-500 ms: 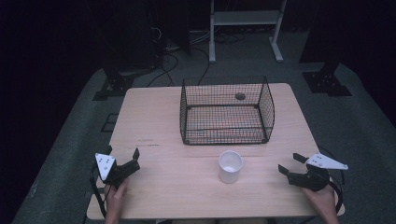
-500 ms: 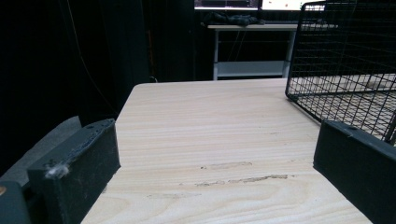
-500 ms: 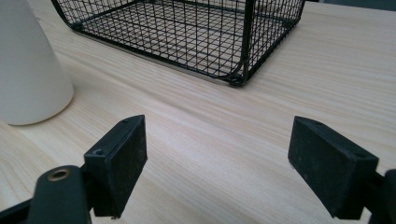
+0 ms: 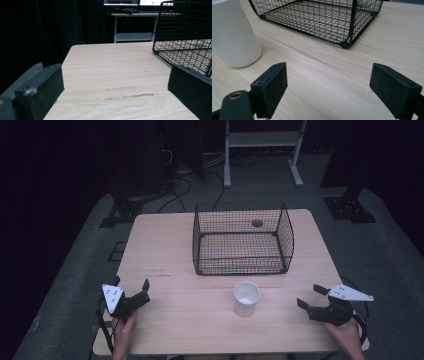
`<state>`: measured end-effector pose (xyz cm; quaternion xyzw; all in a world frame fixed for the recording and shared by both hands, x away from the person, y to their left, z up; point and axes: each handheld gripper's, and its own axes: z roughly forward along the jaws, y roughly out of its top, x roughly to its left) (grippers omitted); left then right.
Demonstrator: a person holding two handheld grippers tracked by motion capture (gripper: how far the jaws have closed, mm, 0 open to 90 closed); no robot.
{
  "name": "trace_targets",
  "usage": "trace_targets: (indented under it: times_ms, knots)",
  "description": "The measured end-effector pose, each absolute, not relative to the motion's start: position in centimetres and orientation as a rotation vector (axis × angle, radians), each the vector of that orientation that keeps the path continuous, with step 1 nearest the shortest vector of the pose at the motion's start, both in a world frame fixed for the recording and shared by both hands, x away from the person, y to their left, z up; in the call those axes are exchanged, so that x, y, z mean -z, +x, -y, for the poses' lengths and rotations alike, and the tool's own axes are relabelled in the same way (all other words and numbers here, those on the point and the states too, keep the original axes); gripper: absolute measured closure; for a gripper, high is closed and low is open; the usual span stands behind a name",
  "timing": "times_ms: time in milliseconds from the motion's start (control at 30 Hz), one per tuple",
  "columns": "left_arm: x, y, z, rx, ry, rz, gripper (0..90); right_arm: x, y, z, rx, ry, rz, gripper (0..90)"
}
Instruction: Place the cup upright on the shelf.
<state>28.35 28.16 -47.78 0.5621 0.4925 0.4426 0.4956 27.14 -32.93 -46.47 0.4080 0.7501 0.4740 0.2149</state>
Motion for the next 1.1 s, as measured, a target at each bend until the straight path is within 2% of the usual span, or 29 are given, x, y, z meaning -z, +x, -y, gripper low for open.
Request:
trace_targets:
  times_ms: [500,1100]
  knots:
    - [47.8,28.3,-28.2,-1.068,1.361,-1.194,0.0,45.2,26.8,31.4,-1.368,1.076,-2.129,9.5]
    - [47.8,28.3,-28.3,-1.064,1.36,-1.191,0.0,42.7,27.4,27.5,-1.402,0.925,-2.236,9.3]
